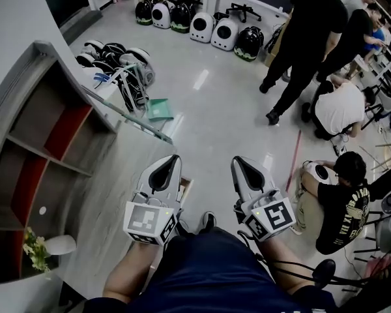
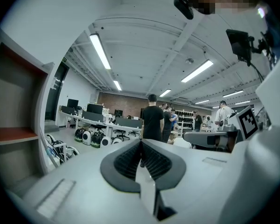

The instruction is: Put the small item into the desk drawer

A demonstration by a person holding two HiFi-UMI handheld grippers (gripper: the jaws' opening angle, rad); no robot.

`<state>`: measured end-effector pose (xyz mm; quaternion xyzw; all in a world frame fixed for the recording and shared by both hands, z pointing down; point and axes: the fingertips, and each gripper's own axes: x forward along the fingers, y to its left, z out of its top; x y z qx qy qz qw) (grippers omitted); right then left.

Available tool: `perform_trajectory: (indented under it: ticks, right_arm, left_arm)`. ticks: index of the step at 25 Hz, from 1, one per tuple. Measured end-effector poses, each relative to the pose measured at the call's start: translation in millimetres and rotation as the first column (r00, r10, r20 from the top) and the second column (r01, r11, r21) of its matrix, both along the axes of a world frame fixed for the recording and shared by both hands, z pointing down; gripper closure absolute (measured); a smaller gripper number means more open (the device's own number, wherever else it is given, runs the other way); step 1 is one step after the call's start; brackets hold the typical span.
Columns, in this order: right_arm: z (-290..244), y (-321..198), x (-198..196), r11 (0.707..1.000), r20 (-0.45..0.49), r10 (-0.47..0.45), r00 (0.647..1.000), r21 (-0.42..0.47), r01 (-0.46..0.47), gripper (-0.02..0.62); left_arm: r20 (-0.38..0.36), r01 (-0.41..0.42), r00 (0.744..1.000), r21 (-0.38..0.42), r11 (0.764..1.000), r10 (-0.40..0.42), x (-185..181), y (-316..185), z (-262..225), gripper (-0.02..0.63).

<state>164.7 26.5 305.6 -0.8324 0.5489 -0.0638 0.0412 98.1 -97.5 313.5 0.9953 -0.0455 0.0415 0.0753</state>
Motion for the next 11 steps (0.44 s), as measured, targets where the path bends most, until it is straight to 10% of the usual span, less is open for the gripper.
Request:
perform_trajectory:
  ticks: [11]
  right_arm:
    - [2.5, 0.0, 1.6, 1.0, 0.0, 0.003, 1.0, -0.002, -0.003, 0.589]
  left_arm:
    - [0.01, -0.006, 1.0, -0.008, 1.0, 0.007, 2.6, 1.0, 7.1, 0.603]
